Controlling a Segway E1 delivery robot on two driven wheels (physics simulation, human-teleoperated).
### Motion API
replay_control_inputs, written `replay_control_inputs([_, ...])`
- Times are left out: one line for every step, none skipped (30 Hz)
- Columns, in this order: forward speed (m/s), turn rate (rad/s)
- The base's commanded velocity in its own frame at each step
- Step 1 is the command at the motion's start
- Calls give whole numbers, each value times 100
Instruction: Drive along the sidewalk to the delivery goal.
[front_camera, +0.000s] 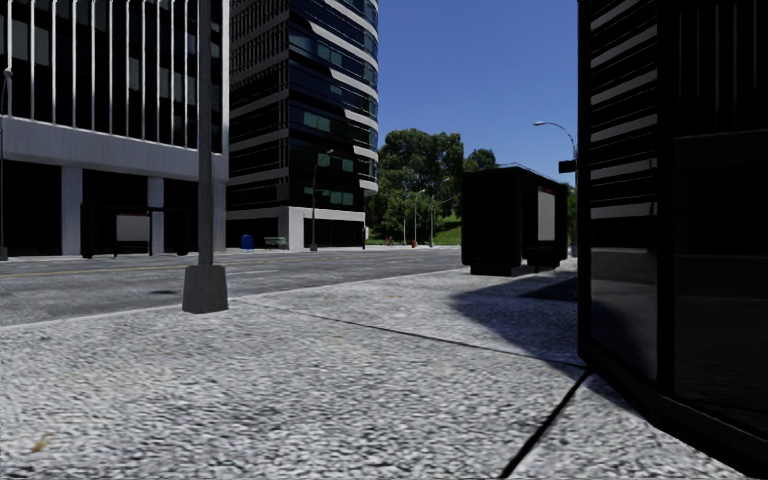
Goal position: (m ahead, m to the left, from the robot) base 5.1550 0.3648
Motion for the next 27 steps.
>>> replay_control_inputs([128,0])
replay_control_inputs([128,0])
replay_control_inputs([128,0])
replay_control_inputs([128,0])
replay_control_inputs([128,0])
replay_control_inputs([128,0])
replay_control_inputs([128,0])
replay_control_inputs([128,0])
replay_control_inputs([128,0])
replay_control_inputs([128,0])
replay_control_inputs([128,0])
replay_control_inputs([127,0])
replay_control_inputs([127,0])
replay_control_inputs([127,0])
replay_control_inputs([127,0])
replay_control_inputs([127,0])
replay_control_inputs([127,0])
replay_control_inputs([127,0])
replay_control_inputs([127,0])
replay_control_inputs([127,-12])
replay_control_inputs([127,-19])
replay_control_inputs([127,-19])
replay_control_inputs([127,-21])
replay_control_inputs([127,-18])
replay_control_inputs([127,0])
replay_control_inputs([128,0])
replay_control_inputs([128,0])
